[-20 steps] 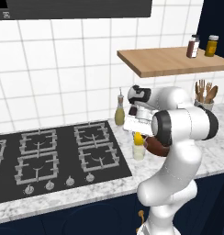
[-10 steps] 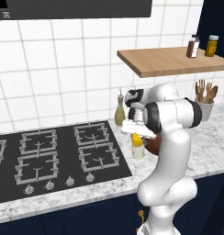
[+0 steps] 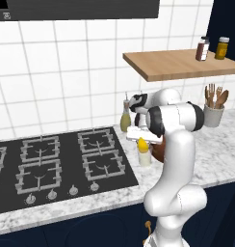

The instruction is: Grab a lemon wedge from the fridge and one ice cube from the ice bowl, and put them in the glass of lemonade.

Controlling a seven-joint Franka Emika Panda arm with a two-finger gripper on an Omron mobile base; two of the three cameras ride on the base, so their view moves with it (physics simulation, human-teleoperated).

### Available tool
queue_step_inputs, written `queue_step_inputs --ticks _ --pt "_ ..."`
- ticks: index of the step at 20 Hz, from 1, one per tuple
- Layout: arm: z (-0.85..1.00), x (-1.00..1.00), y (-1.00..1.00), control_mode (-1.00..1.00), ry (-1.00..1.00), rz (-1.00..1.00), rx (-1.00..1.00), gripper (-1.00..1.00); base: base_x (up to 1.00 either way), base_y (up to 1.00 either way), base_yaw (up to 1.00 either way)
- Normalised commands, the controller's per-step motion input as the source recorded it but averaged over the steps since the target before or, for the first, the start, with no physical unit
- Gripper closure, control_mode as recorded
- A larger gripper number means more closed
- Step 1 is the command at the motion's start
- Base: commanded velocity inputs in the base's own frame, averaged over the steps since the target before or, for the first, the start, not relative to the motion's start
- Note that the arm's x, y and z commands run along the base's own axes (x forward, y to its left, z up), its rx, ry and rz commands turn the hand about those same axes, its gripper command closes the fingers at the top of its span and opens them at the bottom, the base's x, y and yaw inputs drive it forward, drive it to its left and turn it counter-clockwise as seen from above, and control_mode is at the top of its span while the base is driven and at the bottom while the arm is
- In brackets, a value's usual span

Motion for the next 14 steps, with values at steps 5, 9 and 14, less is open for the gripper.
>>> queue_step_inputs --ticks 5,9,14 --pt "0.0 -0.19 0.0 -1.0 0.0 0.0 0.0 1.0 0.0 0.0 0.0" --pt "0.0 -0.01 0.0 -1.0 -0.03 0.0 0.0 1.0 0.0 0.0 0.0" --pt "0.0 0.0 0.0 -1.0 0.0 0.0 0.0 -1.0 0.0 0.0 0.0"
